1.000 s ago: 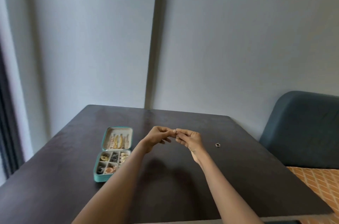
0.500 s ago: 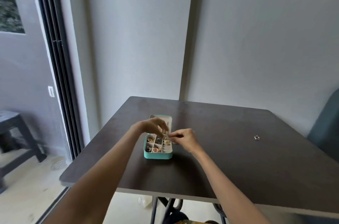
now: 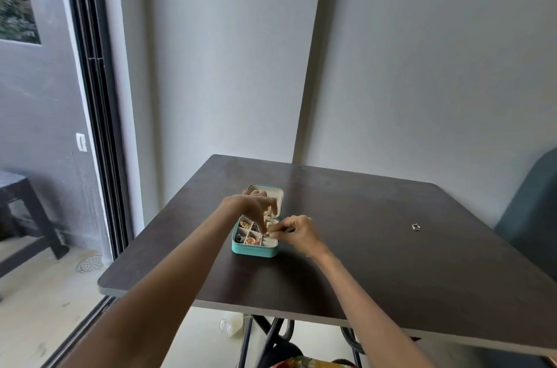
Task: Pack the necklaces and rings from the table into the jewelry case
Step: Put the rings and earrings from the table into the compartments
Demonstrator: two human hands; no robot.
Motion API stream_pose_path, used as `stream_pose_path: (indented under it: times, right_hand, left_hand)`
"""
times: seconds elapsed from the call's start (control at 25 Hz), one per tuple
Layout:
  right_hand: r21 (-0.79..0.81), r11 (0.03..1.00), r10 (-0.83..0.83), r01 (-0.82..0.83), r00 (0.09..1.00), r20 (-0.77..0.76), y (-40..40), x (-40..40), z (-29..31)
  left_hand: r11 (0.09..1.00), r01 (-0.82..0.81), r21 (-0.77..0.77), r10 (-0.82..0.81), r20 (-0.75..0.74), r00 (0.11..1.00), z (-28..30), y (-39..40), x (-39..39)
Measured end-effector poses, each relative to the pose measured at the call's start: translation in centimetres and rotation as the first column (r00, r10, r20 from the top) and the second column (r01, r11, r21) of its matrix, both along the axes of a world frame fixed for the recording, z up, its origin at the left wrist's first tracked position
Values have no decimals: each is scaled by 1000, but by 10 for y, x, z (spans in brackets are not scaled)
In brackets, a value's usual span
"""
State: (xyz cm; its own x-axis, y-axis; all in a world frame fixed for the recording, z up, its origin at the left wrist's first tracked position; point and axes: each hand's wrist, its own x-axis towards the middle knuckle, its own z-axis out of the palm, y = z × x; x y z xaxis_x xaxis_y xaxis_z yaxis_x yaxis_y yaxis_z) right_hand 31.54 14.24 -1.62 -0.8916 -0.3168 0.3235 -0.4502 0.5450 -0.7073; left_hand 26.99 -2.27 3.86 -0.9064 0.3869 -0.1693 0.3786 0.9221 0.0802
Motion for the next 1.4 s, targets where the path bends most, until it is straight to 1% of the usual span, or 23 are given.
stream_pose_path:
  times: [0.12, 0.2, 0.28, 0.4, 0.48, 0.6, 0.76, 0.88, 0.92, 1.0, 1.04, 1.08, 1.12, 1.16, 1.24, 1.28, 1.4]
  right_hand:
    - [36, 999, -10, 11, 999, -36, 2, -2, 0]
    - [84, 995, -40, 45, 997, -59, 6, -4, 1]
    - [118, 990, -65, 74, 995, -79, 8, -6, 1]
    - [172, 982, -61, 80, 992, -111, 10, -6, 0]
    - [213, 973, -43, 86, 979, -199, 10, -3, -2]
    - [249, 961, -11, 120, 916, -400, 4, 2, -4]
    - [256, 954, -12, 157, 872, -490, -3, 0, -4]
    - [262, 954, -18, 144, 903, -429, -1, -2, -6]
    - [233, 963, -34, 136, 918, -395, 1, -3, -8]
    - [115, 986, -80, 122, 946, -315, 5, -5, -10]
    - [65, 992, -84, 106, 958, -275, 7, -6, -8]
    - [57, 996, -59, 74, 972, -228, 9, -6, -4]
    - [102, 994, -13, 31, 984, -177, 11, -6, 1]
    - [194, 981, 38, -13, 991, -127, 11, -4, 7]
    - [400, 915, 81, -54, 995, -51, 10, -3, 19]
    - [451, 890, 77, -60, 997, -19, 8, -4, 24]
    - [477, 875, 81, -88, 996, 36, 4, -5, 31]
  left_hand:
    - [998, 12, 69, -10, -36, 999, -5, 2, 1]
    - [994, 35, 106, -25, -94, 995, -7, 5, 3]
    - [992, 54, 111, -38, -144, 989, -8, 9, 5]
    - [991, 57, 120, -38, -159, 986, -7, 9, 4]
    - [988, 67, 137, -44, -170, 985, -7, 6, 5]
    - [985, 70, 158, -42, -172, 984, -8, 4, 8]
    - [986, 56, 157, -31, -154, 988, -7, 4, 9]
    - [985, 42, 166, -19, -137, 990, -7, 3, 8]
    - [984, 35, 175, -12, -129, 992, -7, 3, 8]
    - [983, 29, 182, -7, -122, 993, -7, 2, 9]
    - [983, 30, 182, -8, -122, 992, -7, 2, 10]
    - [983, 32, 183, -9, -124, 992, -7, 1, 11]
    - [981, 34, 192, -10, -127, 992, -7, 1, 11]
    - [977, 36, 210, -9, -127, 992, -7, 0, 12]
    - [963, 34, 268, 0, -124, 992, -8, -3, 13]
    - [955, 30, 296, 9, -129, 992, -7, -6, 14]
    - [952, 7, 308, 43, -157, 987, -2, -11, 19]
